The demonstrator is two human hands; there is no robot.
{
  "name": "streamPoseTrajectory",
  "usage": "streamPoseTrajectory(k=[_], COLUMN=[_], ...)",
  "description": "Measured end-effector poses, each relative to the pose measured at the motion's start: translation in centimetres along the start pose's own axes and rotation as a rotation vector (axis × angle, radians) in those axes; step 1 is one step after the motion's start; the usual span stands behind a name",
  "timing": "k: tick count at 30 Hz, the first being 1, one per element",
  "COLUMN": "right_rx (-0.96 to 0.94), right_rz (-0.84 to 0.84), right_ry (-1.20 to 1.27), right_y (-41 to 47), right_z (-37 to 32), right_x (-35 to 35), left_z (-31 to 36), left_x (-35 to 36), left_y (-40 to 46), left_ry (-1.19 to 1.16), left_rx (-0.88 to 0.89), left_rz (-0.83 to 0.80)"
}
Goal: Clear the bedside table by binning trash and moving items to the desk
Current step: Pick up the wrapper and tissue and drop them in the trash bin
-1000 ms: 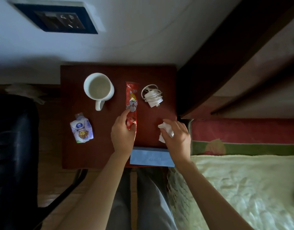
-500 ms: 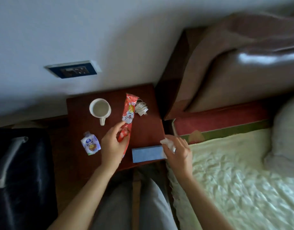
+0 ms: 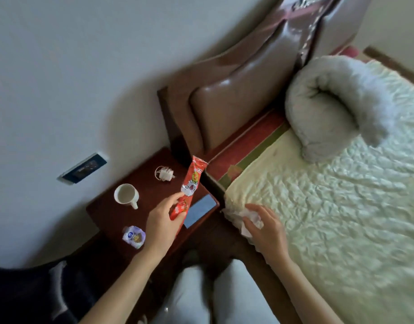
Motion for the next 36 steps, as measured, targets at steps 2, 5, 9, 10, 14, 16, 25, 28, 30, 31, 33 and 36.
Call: streamPoseTrajectory(k=[2,5,9,10,14,16,25,28,30,31,33,36], right_rx=[0.068,0.147,0.245,0.271,0.381,0.450,0.660,0.741,0.796,0.826,0.880,0.943], right_rz=[0.075,0.203,0.375,0.421,0.588,0.644,0.882,0.982,1.048,1.074,1.120,1.183], right_ry=[0.004,-0.017,-0.066,-0.073,-0.083,-0.069,-0.101,-0.118,-0.123,-0.126,-0.145,-0.176], right_y=[-2.3,-6.3,-12.6,-14.4,-23.2,-28.0,-47.0,-51.9,-54.9,-56.2,-58.7,-61.7], right_z=[1.4,3.6,6.4,7.1,10.4,12.1,16.8,17.5,18.1,18.5,19.4,20.8], right_x=[-3.5,-8.9,-16.3,-18.2,-24.9,-27.8,-37.6,-39.9,-41.2,-41.8,-42.9,-45.0], left_z=[2.2,5.8,12.0,13.5,19.8,22.7,33.5,36.4,38.1,38.9,40.6,43.2], left_x=[1.8,5.2,10.9,12.5,19.3,22.8,35.5,39.0,41.4,42.7,45.4,49.6], left_y=[-1.0,-2.8,-5.9,-7.0,-12.6,-16.2,-32.6,-36.9,-39.5,-40.7,-43.0,-46.4], left_ry=[0.017,0.036,0.020,0.016,0.006,-0.018,-0.066,-0.068,-0.061,-0.055,-0.048,-0.051], left_rx=[0.049,0.131,0.233,0.251,0.331,0.356,0.566,0.636,0.675,0.687,0.705,0.711], left_rz=[-0.078,-0.187,-0.320,-0.355,-0.481,-0.546,-0.818,-0.912,-0.977,-1.011,-1.063,-1.154])
Point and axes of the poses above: each hand's wrist, its own y-axis towards the middle knuckle, its own x-axis out of the palm, z = x × y, the point moved 10 cm from there along y, towards the middle knuckle, and after that the axes turned 1 degree about -x, right-handed, at the moved point
